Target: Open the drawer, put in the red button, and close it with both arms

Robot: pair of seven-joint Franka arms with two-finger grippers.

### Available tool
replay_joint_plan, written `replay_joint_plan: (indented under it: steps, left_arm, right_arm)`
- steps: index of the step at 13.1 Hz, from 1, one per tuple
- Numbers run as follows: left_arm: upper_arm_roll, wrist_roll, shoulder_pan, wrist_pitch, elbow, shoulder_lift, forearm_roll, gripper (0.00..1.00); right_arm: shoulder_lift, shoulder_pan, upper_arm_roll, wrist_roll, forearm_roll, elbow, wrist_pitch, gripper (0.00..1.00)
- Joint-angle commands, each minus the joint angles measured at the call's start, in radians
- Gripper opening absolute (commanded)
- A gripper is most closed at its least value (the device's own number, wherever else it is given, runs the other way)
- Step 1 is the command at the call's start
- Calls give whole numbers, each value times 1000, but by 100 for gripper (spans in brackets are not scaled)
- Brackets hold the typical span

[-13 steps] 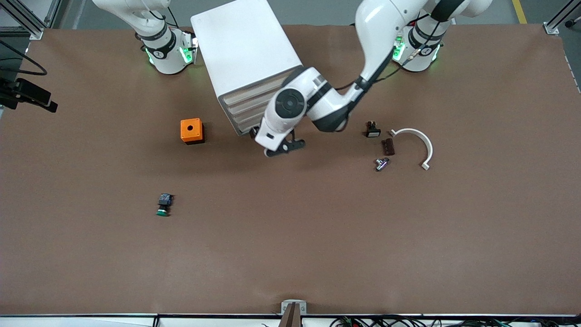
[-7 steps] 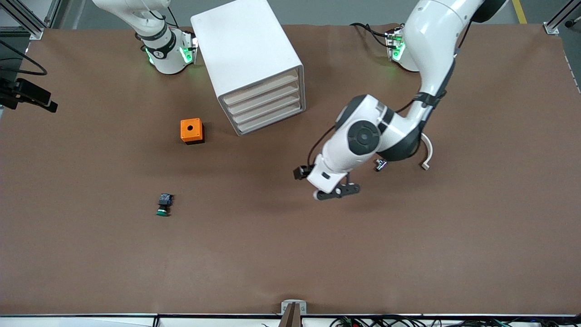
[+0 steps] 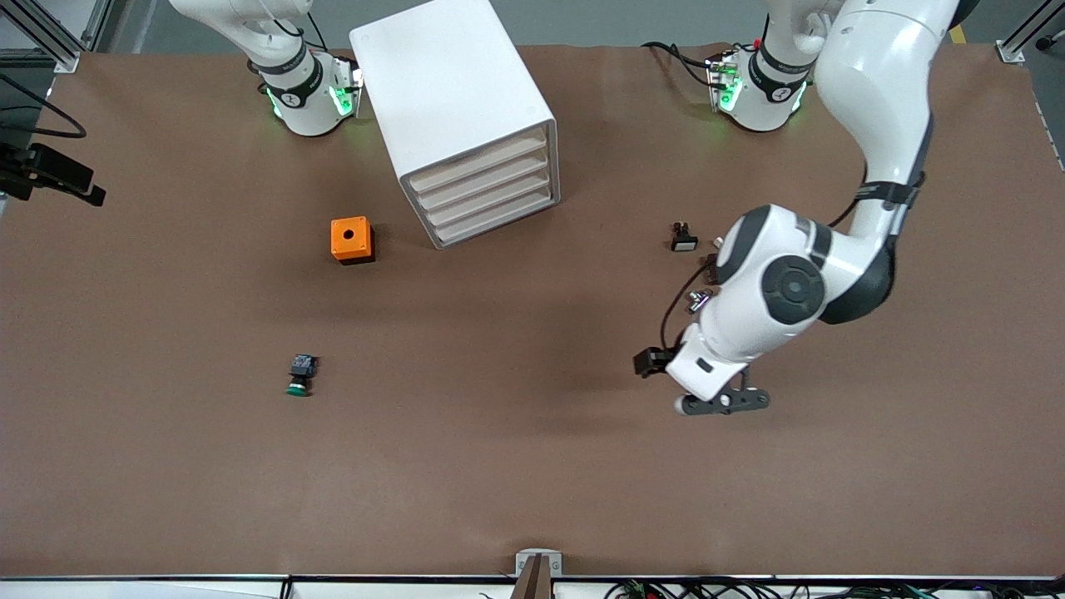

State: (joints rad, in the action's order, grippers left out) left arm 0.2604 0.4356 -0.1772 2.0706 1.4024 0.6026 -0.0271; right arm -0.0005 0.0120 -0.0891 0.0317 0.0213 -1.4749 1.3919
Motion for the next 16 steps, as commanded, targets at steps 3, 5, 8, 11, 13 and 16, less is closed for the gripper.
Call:
replay_joint_plan:
  steps: [3, 5, 8, 11, 13, 16]
  left_arm:
    - [-87, -234, 56, -147, 18, -128, -19, 100]
    - [-90, -273, 91, -219, 20, -183, -17, 100]
    - [-139, -307, 104, -311, 21, -274, -10, 100]
    - [-206, -360, 105, -401, 23, -346, -5, 100]
    - [-228, -365, 104, -464, 26, -397, -4, 100]
    - [-230, -367, 131, -518, 27, -460, -5, 100]
  right_arm:
    - [2, -17, 14, -13, -15, 13, -2, 100]
    - [2, -17, 14, -12, -15, 15, -2, 100]
    - [2, -17, 14, -13, -14, 14, -2, 100]
    - [2, -17, 14, -12, -14, 15, -2, 100]
    - [2, -17, 14, -13, -14, 15, -2, 100]
    - [2, -17, 14, -12, -14, 21, -2, 100]
